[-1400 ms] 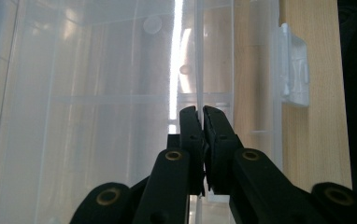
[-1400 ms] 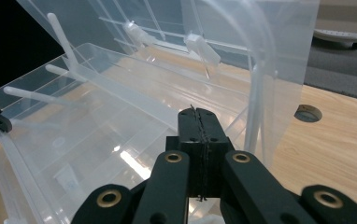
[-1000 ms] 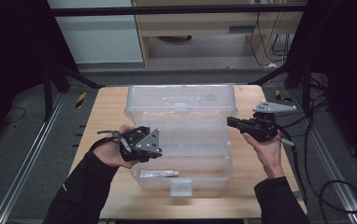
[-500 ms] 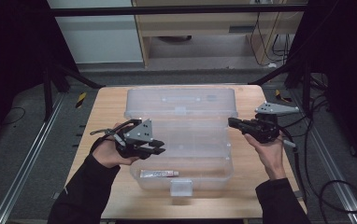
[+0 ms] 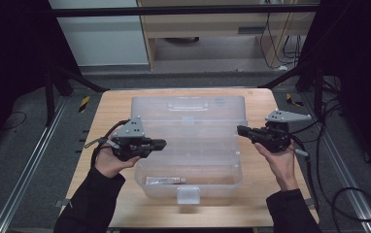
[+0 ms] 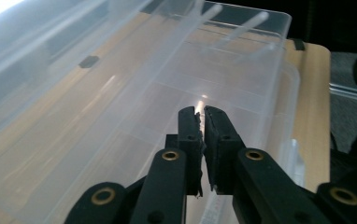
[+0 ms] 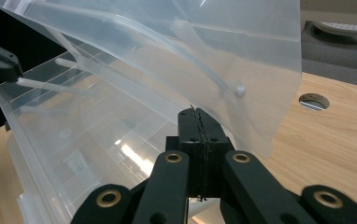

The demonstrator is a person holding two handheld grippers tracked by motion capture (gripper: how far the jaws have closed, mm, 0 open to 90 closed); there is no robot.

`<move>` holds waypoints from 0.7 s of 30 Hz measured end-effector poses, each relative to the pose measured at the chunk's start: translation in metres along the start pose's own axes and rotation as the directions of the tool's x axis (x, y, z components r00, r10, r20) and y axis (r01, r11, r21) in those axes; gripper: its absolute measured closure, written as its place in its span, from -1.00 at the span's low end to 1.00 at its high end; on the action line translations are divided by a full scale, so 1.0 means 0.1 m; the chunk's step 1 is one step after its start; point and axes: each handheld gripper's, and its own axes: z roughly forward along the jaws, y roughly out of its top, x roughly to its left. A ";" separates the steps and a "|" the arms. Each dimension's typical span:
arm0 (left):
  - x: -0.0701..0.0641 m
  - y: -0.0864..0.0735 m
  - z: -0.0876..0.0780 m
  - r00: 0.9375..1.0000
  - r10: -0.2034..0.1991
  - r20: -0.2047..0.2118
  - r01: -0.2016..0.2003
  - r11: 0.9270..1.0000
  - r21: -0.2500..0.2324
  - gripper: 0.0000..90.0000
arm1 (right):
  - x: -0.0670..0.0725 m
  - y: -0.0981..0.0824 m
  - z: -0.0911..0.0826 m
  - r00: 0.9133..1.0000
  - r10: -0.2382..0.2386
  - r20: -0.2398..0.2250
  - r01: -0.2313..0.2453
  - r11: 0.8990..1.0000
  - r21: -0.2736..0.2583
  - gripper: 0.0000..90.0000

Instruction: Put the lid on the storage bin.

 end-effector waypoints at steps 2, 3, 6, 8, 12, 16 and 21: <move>0.03 -0.05 -0.04 0.999 -0.034 -0.027 0.033 0.999 -0.028 0.95 | 0.00 -0.01 -0.01 1.000 -0.002 -0.002 0.002 1.000 0.002 1.00; 0.04 -0.07 -0.06 0.998 -0.047 -0.032 0.046 0.998 -0.035 0.97 | 0.01 -0.01 -0.01 1.000 -0.003 -0.001 0.003 1.000 0.002 1.00; 0.09 -0.17 -0.13 0.992 -0.104 -0.067 0.100 0.993 -0.061 0.99 | 0.01 -0.02 -0.01 1.000 -0.005 -0.001 0.005 1.000 0.005 1.00; 0.14 -0.24 -0.19 0.986 -0.136 -0.094 0.129 0.989 -0.074 0.99 | 0.02 -0.03 -0.02 1.000 -0.006 -0.004 0.006 1.000 0.009 1.00; 0.23 -0.36 -0.29 0.970 -0.198 -0.143 0.184 0.978 -0.101 0.99 | 0.03 -0.05 -0.03 1.000 -0.009 -0.005 0.009 1.000 0.013 1.00; 0.30 -0.42 -0.34 0.959 -0.222 -0.176 0.208 0.973 -0.097 0.99 | 0.05 -0.07 -0.03 1.000 -0.012 -0.005 0.012 1.000 0.019 1.00; 0.34 -0.47 -0.31 0.954 -0.236 -0.183 0.223 0.971 -0.089 0.99 | 0.07 -0.11 -0.04 1.000 -0.018 -0.005 0.019 0.999 0.027 1.00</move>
